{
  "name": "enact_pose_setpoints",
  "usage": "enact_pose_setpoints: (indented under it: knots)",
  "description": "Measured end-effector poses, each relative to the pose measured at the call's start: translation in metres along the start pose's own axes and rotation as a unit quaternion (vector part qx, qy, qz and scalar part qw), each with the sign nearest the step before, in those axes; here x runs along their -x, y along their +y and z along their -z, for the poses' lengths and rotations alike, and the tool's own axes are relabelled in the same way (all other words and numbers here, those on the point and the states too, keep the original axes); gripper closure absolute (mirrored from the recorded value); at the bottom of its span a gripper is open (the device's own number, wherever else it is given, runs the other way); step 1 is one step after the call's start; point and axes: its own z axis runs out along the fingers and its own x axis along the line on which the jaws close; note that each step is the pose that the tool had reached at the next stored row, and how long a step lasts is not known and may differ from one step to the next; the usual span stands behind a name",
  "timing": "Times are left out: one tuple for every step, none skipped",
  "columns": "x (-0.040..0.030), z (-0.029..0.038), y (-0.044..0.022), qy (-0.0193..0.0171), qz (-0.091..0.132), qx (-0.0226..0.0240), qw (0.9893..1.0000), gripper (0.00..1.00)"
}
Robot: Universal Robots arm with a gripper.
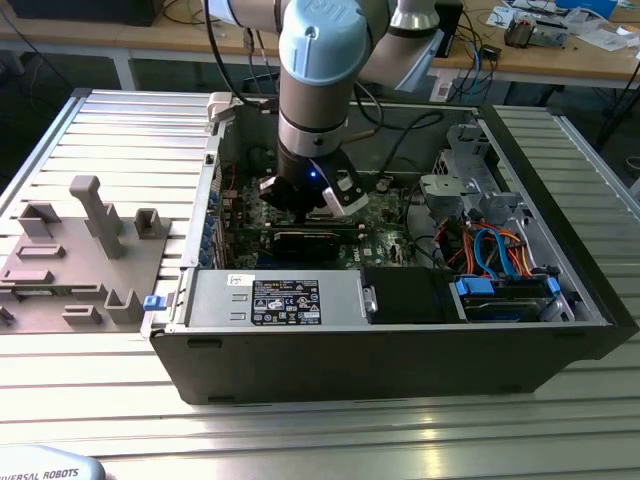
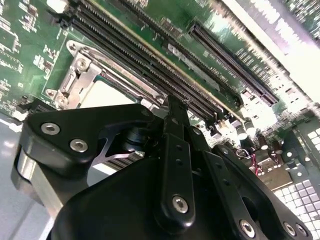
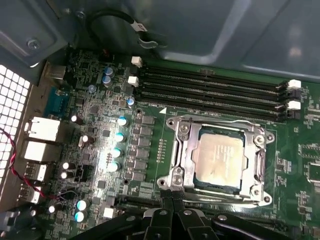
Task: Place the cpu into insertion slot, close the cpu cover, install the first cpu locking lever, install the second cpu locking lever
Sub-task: 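Install the second cpu locking lever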
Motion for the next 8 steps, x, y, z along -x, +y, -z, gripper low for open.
enact_pose_setpoints:
  knots:
    - [-0.0001,-0.0021,0.0017,0.0004,0.002,0.0000,1.0000,0.89]
    - [-0.0002,-0.0034,0.0020,0.0007,0.004,0.0001,1.0000,0.89]
    - [-0.0002,-0.0043,0.0019,0.0010,0.005,0.0000,1.0000,0.89]
    - [-0.0003,-0.0058,0.0017,0.0013,0.007,0.0000,1.0000,0.89]
    - [-0.0003,-0.0067,0.0016,0.0015,0.008,0.0000,1.0000,0.89]
    - [-0.0003,-0.0072,0.0016,0.0017,0.008,-0.0001,1.0000,0.89]
    - [-0.0004,-0.0075,0.0018,0.0019,0.009,-0.0003,1.0000,0.89]
    - [-0.0005,-0.0079,0.0022,0.0021,0.010,-0.0003,1.0000,0.89]
